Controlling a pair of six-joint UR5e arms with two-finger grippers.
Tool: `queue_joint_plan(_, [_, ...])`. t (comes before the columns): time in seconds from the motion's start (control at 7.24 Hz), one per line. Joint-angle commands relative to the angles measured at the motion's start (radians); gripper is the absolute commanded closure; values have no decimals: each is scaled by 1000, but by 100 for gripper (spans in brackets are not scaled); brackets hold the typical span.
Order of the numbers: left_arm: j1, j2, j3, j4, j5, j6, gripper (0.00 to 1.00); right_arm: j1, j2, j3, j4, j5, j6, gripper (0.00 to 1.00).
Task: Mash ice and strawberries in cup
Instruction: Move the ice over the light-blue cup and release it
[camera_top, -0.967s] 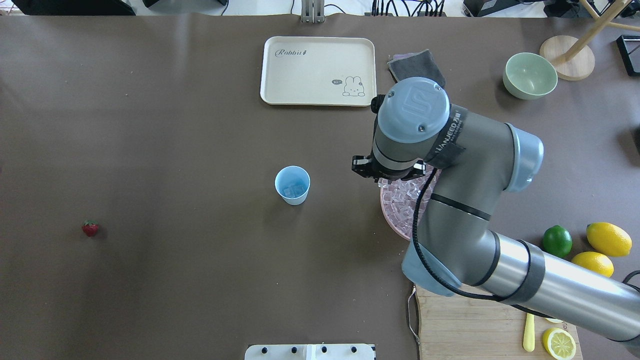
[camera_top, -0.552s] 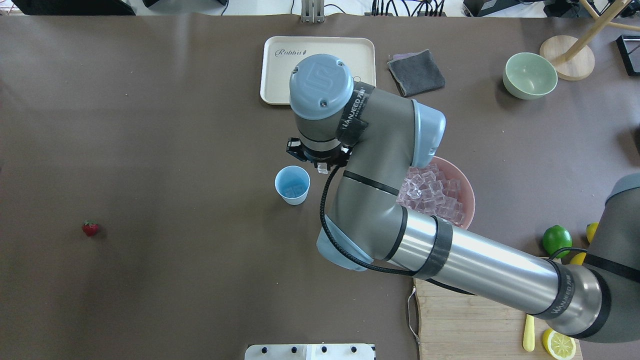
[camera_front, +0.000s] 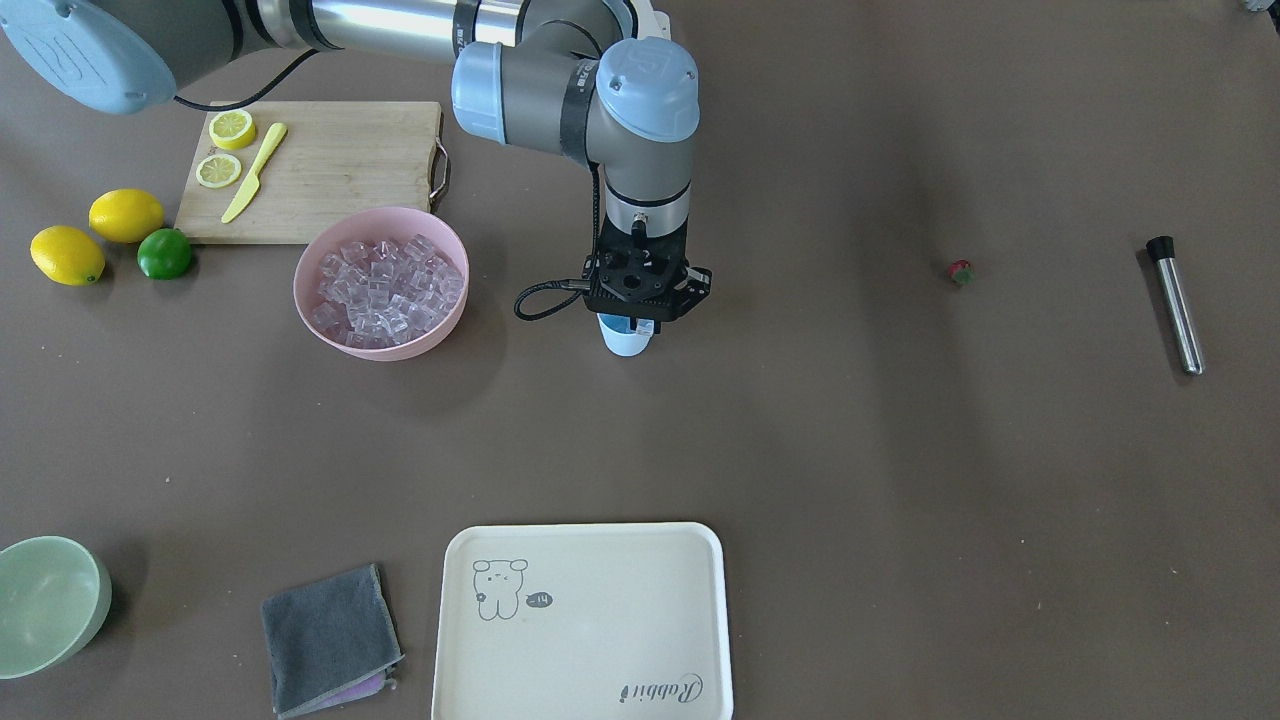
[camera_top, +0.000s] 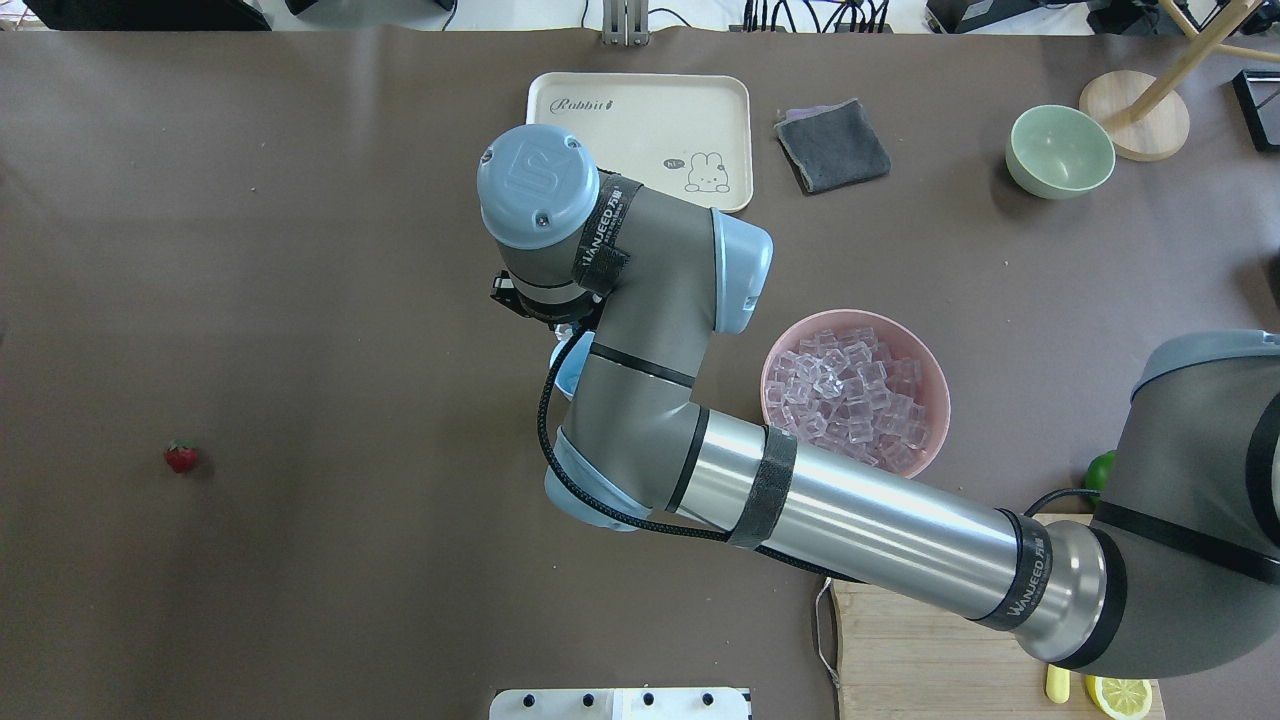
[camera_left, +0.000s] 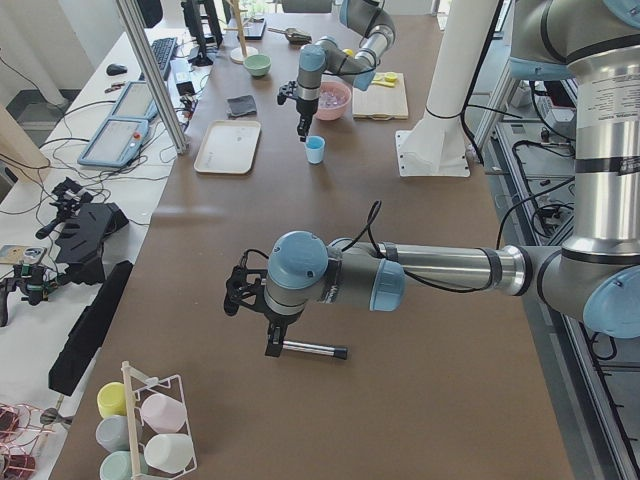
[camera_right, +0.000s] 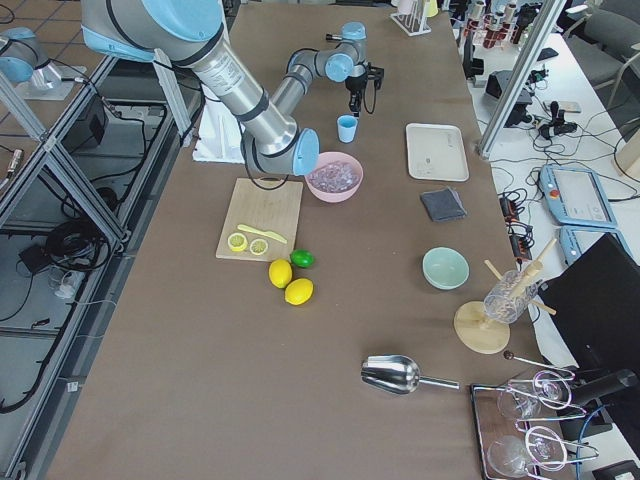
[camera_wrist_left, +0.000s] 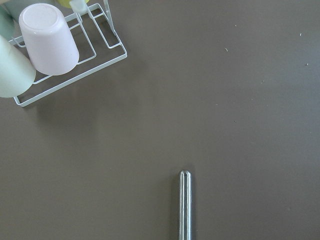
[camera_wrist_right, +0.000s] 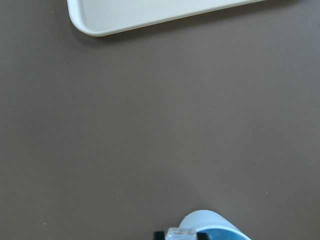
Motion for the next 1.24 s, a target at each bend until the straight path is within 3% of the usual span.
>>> queue_joint_plan(0.0, [0,-1,10,1,1,0,1,-2,-12,12,-10,5,-1,79])
queue_joint_plan(0.55, [0,-3,13,0,1,0,1,-5,-35,58,-69,5,-1,74])
queue_joint_plan(0.69, [0,-3,15,0,1,0,1,-9,-51,70,-72,0,-1,65])
queue_joint_plan(0.83, [0,-3,13,0,1,0,1,-18,-44,90,-75,5,-1,45])
queue_joint_plan(0.97, [0,-3,13,0,1,0,1,-23,-53,92,-72,3,-2,33])
queue_joint_plan(1.1, [0,-6,13,0,1,0,1,-22,-67,141,-81,5,-4,27])
